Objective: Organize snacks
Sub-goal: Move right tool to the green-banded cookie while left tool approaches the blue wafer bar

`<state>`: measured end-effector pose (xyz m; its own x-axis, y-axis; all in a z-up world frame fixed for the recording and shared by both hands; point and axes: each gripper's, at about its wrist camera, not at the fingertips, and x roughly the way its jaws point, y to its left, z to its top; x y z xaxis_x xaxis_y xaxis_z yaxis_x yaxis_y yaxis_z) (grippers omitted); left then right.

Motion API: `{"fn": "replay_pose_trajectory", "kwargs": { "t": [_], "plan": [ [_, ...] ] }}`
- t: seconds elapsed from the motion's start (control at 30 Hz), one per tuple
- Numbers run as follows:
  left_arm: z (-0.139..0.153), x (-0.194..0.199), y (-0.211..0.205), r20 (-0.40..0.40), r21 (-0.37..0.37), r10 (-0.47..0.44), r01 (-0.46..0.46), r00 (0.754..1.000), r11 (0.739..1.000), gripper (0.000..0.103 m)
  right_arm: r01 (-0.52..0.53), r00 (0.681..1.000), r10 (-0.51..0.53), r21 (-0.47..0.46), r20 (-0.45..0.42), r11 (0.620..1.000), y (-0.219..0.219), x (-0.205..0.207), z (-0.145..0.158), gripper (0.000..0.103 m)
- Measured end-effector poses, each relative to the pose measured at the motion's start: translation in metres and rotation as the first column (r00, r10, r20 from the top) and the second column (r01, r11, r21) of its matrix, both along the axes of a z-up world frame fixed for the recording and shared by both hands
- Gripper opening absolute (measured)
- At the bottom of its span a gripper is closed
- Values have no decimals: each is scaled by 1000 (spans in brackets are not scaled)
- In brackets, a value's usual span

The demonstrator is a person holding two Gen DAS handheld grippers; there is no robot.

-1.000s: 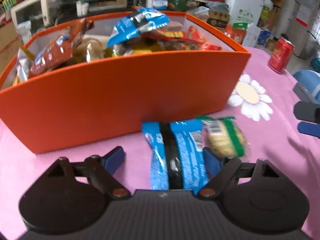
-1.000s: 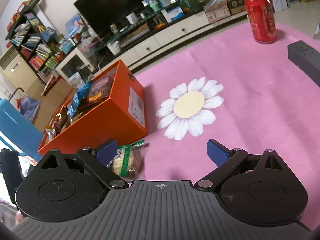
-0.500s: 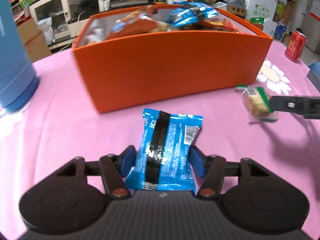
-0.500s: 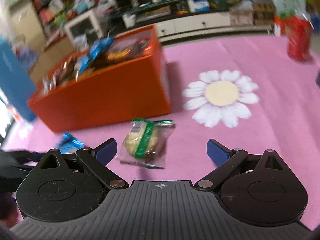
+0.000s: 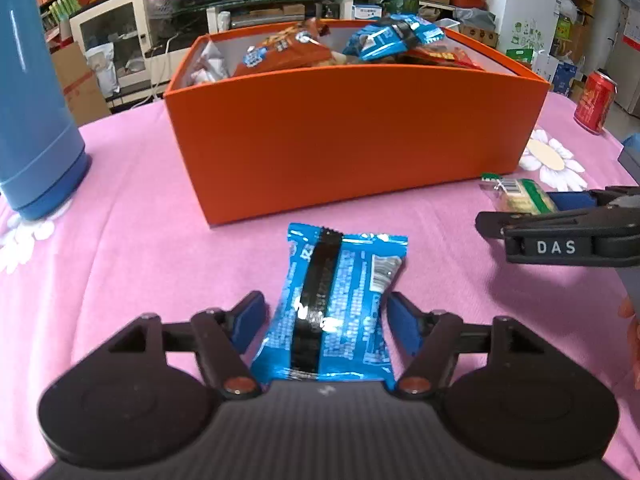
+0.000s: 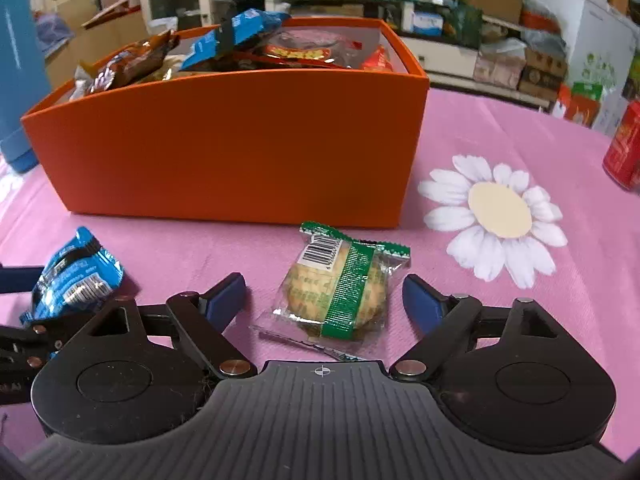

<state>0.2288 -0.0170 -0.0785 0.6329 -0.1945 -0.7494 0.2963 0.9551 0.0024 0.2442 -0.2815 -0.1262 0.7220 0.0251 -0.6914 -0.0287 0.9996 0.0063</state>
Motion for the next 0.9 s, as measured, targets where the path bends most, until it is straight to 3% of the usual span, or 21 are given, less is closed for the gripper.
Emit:
{"fn": "replay_pose_trajectory", "kwargs": {
  "t": [0.2, 0.4, 0.47, 0.67, 0.77, 0.9],
  "plan": [
    [-1, -1, -1, 4, 0, -8, 8, 1000, 1000, 74, -12, 1000, 12, -3, -6, 1000, -13, -16, 3, 67],
    [-3, -5, -4, -2, 7, -40, 40, 999, 999, 89, -22, 1000, 22, 49, 10, 999, -34, -38, 9, 73],
    [-5, -10, -9, 27, 36, -64, 63, 998, 997, 93, -25, 999, 24, 55, 24, 998, -39, -42, 11, 82],
    [-7, -3, -13, 27, 25, -54, 53, 998, 998, 93, -40, 999, 39, 61, 10, 997, -36, -31, 7, 78],
    [-8, 2, -8, 24, 12, -27, 27, 999, 1000, 93, -61, 998, 61, 30, 7, 998, -27, -25, 5, 71],
    [-8, 3, -4, 27, 11, -15, 15, 1000, 1000, 94, -63, 998, 63, 7, 1, 998, -25, -24, 2, 72]
  ]
}}
